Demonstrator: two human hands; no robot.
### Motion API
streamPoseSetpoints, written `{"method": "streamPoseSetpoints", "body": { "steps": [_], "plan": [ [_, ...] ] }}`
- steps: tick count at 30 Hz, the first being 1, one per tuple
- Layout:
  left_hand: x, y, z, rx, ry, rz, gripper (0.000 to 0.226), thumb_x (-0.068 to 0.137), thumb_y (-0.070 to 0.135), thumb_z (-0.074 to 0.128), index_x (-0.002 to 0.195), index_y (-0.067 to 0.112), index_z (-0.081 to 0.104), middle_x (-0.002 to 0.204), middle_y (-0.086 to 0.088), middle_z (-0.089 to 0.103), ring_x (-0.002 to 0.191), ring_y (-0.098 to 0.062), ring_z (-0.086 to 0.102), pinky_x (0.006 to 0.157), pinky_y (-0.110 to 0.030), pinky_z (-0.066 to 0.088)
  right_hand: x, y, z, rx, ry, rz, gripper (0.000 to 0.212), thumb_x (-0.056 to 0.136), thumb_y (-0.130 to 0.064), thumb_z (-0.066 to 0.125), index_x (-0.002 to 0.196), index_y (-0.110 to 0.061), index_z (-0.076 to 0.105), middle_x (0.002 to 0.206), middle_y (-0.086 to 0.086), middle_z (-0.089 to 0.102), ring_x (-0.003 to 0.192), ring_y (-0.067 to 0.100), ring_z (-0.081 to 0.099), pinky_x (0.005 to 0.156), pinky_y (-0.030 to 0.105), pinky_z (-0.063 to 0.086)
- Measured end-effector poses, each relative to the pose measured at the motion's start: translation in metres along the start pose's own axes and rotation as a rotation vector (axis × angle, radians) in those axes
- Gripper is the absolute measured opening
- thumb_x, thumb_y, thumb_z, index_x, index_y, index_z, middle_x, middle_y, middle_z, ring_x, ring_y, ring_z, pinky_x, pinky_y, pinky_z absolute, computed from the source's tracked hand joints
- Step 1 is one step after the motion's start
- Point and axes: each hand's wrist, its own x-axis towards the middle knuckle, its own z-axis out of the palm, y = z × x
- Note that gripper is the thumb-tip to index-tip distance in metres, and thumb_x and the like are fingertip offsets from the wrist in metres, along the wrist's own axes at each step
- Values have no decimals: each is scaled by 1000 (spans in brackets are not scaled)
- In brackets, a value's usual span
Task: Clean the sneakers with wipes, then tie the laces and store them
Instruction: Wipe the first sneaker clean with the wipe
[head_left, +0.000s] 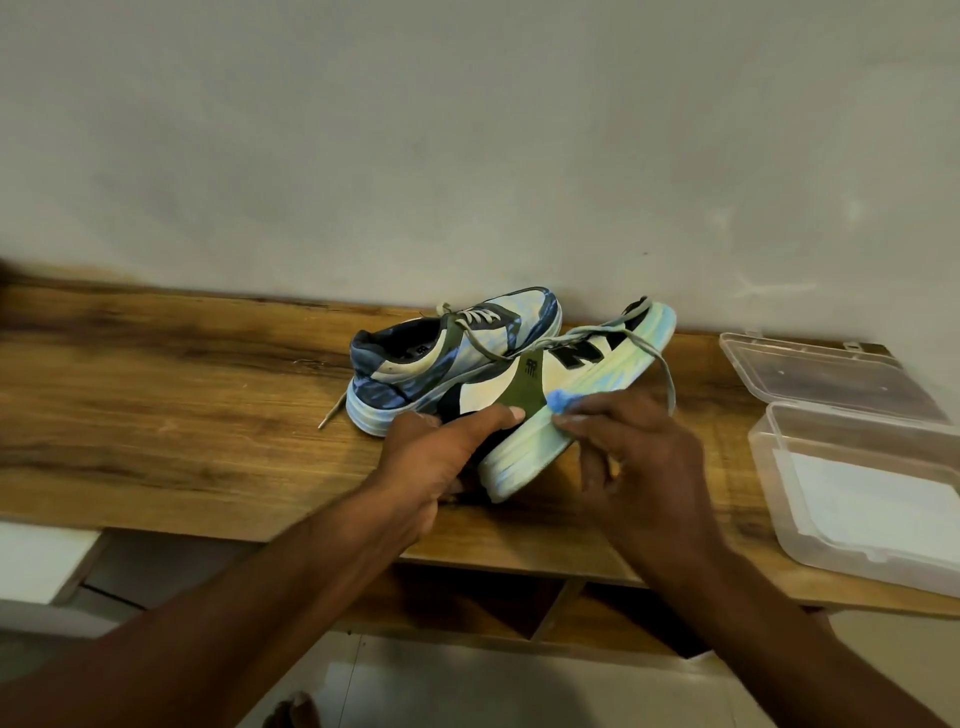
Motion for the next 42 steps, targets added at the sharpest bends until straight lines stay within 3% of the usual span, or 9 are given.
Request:
{"method": "streamPoseSetpoints", "body": {
  "steps": [6,11,14,22,27,30,32,35,42],
  "plan": [
    [-1,4,0,-16,-10,-46,38,67,27,94,94,4,80,87,-13,79,83,-32,78,72,-48,65,-10,-18,5,-20,-185,-238,34,78,1,73,110,-8,78,114,6,71,103,24,66,86,37,59],
    [1,0,1,25,14,-17,51,58,39,97,96,11,79,88,-5,80,91,-26,77,84,-53,63,8,15,-5,-11,-1,-30,38,72,14,78,102,-8,80,108,5,74,100,20,70,88,37,60],
    [1,-1,2,19,20,-11,49,59,38,97,96,11,79,89,-4,80,91,-26,76,85,-54,63,8,13,-1,-21,-6,-4,36,75,11,77,106,-8,80,111,4,73,103,18,68,91,35,59],
    [0,2,1,-12,1,-42,41,66,30,95,93,3,79,87,-14,79,81,-32,78,73,-50,65,-9,-19,9,-2,-192,-229,15,93,-20,73,106,-13,77,113,2,68,102,16,61,88,30,53],
    [1,0,1,14,4,-24,51,59,38,97,100,12,78,91,-3,81,92,-25,77,82,-48,64,6,3,0,66,26,-42,25,84,-3,79,108,-9,78,106,3,71,98,12,67,89,24,55],
    [-1,2,2,-8,7,-24,44,64,32,96,99,12,78,88,-3,81,89,-22,77,69,-38,65,11,6,0,87,68,75,36,81,-1,82,116,-8,76,105,2,70,95,10,66,88,8,49],
    [-4,4,3,-19,-3,-21,39,68,28,95,98,11,78,87,-3,81,86,-20,77,60,-31,61,12,5,3,96,58,133,36,81,-2,83,115,-9,77,103,1,68,93,10,65,87,6,48],
    [-7,4,3,-3,-13,-3,34,70,26,94,97,12,79,87,-2,81,85,-20,78,63,-32,62,12,3,5,135,52,193,30,81,-3,83,108,-15,81,100,-4,66,92,6,64,84,8,49],
    [-5,5,4,7,6,-16,31,71,26,93,93,7,80,85,-9,80,76,-23,78,68,-37,65,-3,-27,12,193,-91,10,22,83,-2,80,98,-18,80,98,-6,68,89,3,64,80,15,52]
  ]
}}
